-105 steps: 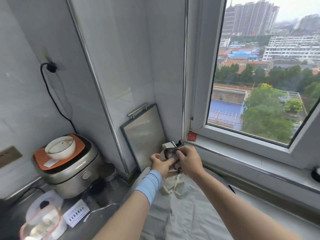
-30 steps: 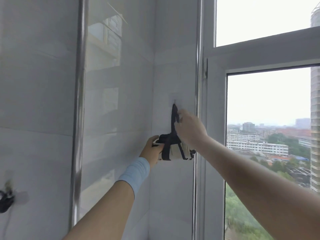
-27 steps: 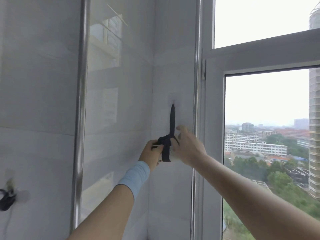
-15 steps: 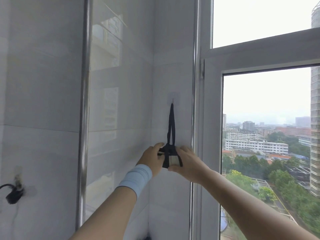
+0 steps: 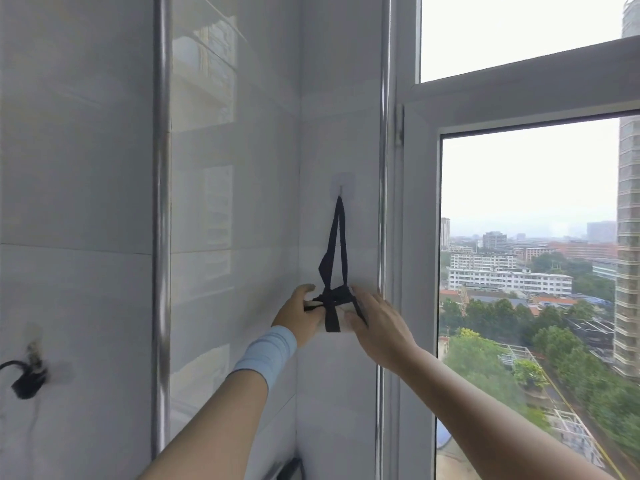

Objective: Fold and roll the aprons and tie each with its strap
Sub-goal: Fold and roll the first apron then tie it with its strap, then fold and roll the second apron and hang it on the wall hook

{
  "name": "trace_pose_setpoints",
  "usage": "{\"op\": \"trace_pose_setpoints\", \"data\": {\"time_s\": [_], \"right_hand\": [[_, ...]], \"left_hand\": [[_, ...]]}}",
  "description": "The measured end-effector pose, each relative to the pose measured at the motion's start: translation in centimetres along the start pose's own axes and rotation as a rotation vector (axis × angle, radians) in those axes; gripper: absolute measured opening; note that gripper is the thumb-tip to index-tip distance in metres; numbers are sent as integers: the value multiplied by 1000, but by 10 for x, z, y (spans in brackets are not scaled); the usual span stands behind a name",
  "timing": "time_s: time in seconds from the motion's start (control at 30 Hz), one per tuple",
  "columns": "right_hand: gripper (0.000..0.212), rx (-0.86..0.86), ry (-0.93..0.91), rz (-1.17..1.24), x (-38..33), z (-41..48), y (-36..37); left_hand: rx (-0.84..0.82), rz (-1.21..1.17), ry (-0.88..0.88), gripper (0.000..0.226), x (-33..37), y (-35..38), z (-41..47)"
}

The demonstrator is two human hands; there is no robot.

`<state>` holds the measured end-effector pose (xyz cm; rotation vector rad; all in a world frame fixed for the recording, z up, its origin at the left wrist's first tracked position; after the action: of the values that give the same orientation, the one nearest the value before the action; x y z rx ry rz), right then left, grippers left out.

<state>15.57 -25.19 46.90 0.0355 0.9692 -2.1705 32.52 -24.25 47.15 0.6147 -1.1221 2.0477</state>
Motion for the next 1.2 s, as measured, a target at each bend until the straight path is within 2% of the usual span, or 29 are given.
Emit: {"op": "trace_pose_setpoints", "data": {"time_s": [0.07,0.13,0.2,0.3,0.43,0.6,0.73,0.87,1.0,1.2], "right_hand": [[58,-10,-12,-43,-8,2,0],[53,31,-13,-132,-14,3,0],[47,71,-27,-224,-16,3,4],[48,100,-78,-350,-16,0,13],[51,125,-77,-345,-14,-2,16],[61,32,-90,-433,-16,-1,16],[65,-33,-70,-333,-23,5,3],[51,73,-32,-161,-26,-1,-36],[36,220,-27,-73,-29,-30,-70],[21,98,16,20,-16,-113,-52]], "left_hand": [[22,111,68,21,8,-3,6],[60,223,125,23,15,-5,7],[17,310,162,19,17,1,7],[-46,425,194,48,18,11,4],[-31,375,179,52,10,12,4],[-94,499,181,61,5,16,7],[-5,503,212,52,16,2,4],[146,420,241,47,35,-17,-13],[257,342,316,26,51,-22,-45],[70,324,278,10,49,35,-105]]}}
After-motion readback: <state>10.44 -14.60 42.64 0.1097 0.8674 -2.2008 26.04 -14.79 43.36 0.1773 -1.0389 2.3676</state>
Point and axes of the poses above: each hand's wrist, its own z-axis towards the middle knuckle, its own y-axis out of the palm, x = y × z, the point moved 6 cm from there along z, towards the middle knuckle, and after that the axes turned 1 degree about z, right-handed, at the moved point
